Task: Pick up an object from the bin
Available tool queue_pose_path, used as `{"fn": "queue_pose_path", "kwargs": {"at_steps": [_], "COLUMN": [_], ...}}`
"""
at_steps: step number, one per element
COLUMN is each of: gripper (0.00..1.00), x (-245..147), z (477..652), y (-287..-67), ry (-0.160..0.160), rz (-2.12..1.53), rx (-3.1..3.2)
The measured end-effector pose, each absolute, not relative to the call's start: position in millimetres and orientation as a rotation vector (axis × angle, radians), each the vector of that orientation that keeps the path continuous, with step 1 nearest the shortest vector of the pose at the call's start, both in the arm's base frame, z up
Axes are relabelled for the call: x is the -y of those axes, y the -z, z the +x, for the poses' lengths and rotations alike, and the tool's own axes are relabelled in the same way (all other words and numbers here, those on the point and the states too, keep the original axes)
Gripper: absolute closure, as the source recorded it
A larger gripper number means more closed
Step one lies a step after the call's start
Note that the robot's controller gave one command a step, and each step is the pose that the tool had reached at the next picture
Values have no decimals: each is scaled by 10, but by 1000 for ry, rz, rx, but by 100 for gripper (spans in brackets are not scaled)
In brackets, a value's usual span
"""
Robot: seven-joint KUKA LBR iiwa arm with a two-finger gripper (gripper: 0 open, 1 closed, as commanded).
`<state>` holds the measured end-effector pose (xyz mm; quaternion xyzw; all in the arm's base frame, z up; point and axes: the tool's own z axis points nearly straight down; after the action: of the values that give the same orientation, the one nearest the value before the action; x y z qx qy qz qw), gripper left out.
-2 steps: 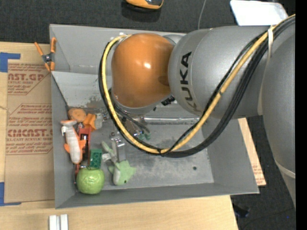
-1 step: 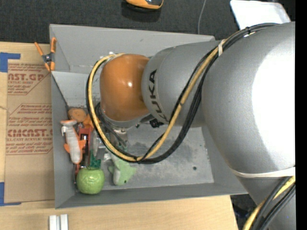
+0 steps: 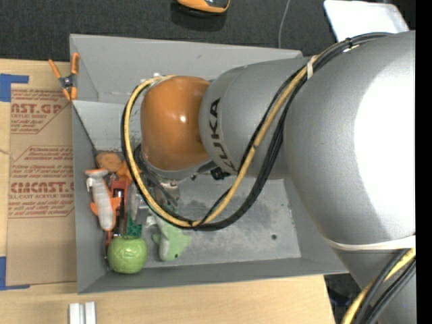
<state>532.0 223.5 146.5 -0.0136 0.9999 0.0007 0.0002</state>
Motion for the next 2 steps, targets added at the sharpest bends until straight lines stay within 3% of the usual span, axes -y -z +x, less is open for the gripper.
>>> {"fn": "queue_pose_path", "kwargs": {"at_steps": [1,2], "gripper": [0,0], "x": [-2166,-2166], "z": [5215,5213], "y": [-1923,-1918], "ry": [-4,-4], "rz": [-296,-296], "rx": [-3124,-3125]}}
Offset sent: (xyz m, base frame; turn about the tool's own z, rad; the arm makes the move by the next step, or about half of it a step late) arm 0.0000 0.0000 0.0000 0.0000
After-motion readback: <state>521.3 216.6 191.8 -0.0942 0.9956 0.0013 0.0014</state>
